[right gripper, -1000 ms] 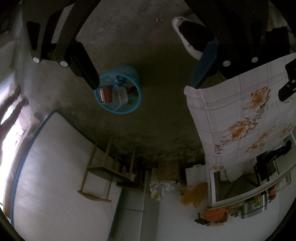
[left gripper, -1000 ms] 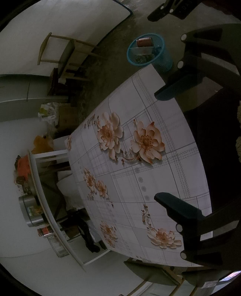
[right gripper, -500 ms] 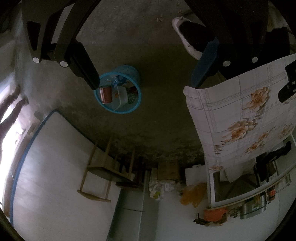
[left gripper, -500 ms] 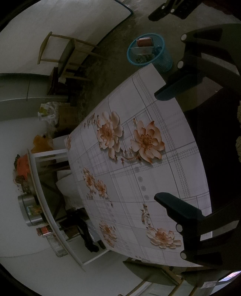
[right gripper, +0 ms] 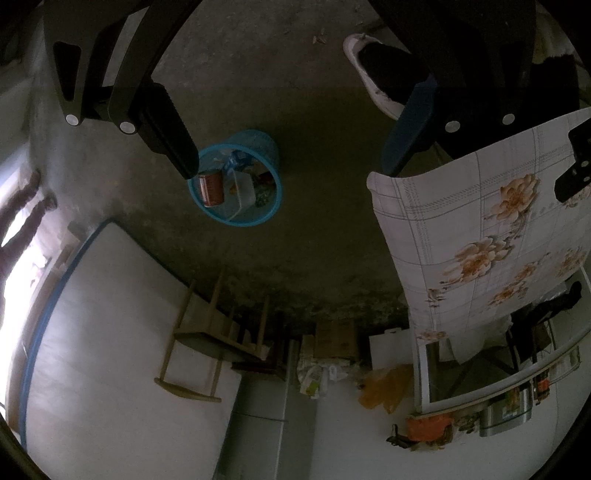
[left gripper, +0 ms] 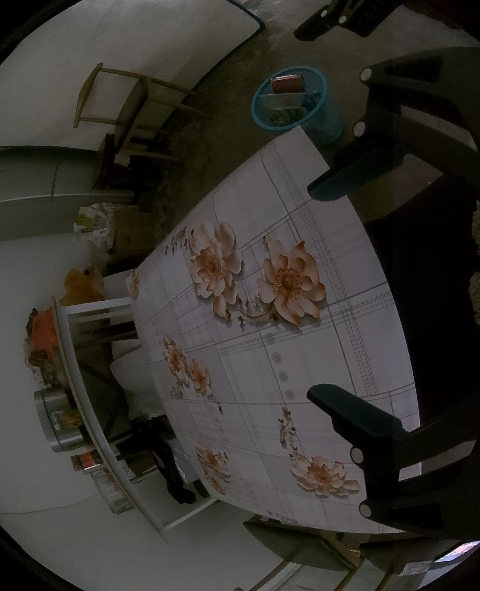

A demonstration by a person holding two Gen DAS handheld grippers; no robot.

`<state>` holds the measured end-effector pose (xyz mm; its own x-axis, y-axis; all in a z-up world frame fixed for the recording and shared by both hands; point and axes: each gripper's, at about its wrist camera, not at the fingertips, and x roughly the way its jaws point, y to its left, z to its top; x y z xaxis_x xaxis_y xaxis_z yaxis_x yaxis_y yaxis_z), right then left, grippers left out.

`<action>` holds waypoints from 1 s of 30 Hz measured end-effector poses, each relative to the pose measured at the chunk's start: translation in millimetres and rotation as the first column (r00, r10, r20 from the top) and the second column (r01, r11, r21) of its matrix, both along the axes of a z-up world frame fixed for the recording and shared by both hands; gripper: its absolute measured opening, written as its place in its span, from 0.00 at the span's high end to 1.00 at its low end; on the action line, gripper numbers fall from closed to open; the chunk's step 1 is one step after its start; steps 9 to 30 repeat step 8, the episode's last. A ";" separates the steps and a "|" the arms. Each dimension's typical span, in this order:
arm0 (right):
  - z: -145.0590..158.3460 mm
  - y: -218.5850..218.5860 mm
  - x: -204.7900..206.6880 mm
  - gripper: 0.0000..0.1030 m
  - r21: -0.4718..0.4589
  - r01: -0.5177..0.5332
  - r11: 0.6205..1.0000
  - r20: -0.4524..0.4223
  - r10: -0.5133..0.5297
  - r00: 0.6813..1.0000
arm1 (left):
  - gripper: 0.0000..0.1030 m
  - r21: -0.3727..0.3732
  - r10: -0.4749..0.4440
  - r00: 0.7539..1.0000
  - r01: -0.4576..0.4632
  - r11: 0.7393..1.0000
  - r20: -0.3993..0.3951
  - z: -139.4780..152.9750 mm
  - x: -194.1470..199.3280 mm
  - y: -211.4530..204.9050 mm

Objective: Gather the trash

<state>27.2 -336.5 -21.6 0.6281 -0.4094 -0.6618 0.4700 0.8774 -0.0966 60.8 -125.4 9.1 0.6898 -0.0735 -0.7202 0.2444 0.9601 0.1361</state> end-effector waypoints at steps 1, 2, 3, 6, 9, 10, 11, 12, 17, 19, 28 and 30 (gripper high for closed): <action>0.0 -0.1 0.0 0.08 0.001 0.000 1.000 0.000 0.000 1.000 | 0.06 0.000 -0.001 1.000 0.001 1.000 -0.002 0.0 0.4 0.1; 0.1 -0.2 0.0 0.08 0.001 0.000 1.000 0.001 0.000 1.000 | 0.06 0.000 -0.002 1.000 0.002 1.000 -0.003 -0.1 0.4 0.0; 0.0 -0.5 0.0 0.08 0.001 -0.001 1.000 0.001 0.001 1.000 | 0.06 -0.001 -0.003 1.000 0.003 1.000 -0.007 -0.8 0.4 0.0; -0.1 -1.0 0.2 0.08 0.001 -0.002 1.000 0.002 0.002 1.000 | 0.06 -0.002 -0.001 1.000 0.001 1.000 -0.013 -3.3 0.0 0.8; 0.0 -1.5 0.4 0.08 0.000 -0.002 1.000 0.002 0.002 1.000 | 0.06 -0.003 0.001 1.000 -0.001 1.000 -0.014 -3.6 -0.5 1.1; 0.0 -1.5 0.4 0.08 0.000 -0.002 1.000 0.002 0.002 1.000 | 0.06 -0.003 0.001 1.000 -0.001 1.000 -0.014 -3.6 -0.5 1.1; 0.0 -1.5 0.4 0.08 0.000 -0.002 1.000 0.002 0.002 1.000 | 0.06 -0.003 0.001 1.000 -0.001 1.000 -0.014 -3.6 -0.5 1.1; 0.0 -1.5 0.4 0.08 0.000 -0.002 1.000 0.002 0.002 1.000 | 0.06 -0.003 0.001 1.000 -0.001 1.000 -0.014 -3.6 -0.5 1.1; 0.0 -1.5 0.4 0.08 0.000 -0.002 1.000 0.002 0.002 1.000 | 0.06 -0.003 0.001 1.000 -0.001 1.000 -0.014 -3.6 -0.5 1.1; 0.0 -1.5 0.4 0.08 0.000 -0.002 1.000 0.002 0.002 1.000 | 0.06 -0.003 0.001 1.000 -0.001 1.000 -0.014 -3.6 -0.5 1.1; 0.0 -1.5 0.4 0.08 0.000 -0.002 1.000 0.002 0.002 1.000 | 0.06 -0.003 0.001 1.000 -0.001 1.000 -0.014 -3.6 -0.5 1.1; 0.0 -1.5 0.4 0.08 0.000 -0.002 1.000 0.002 0.002 1.000 | 0.06 -0.003 0.001 1.000 -0.001 1.000 -0.014 -3.6 -0.5 1.1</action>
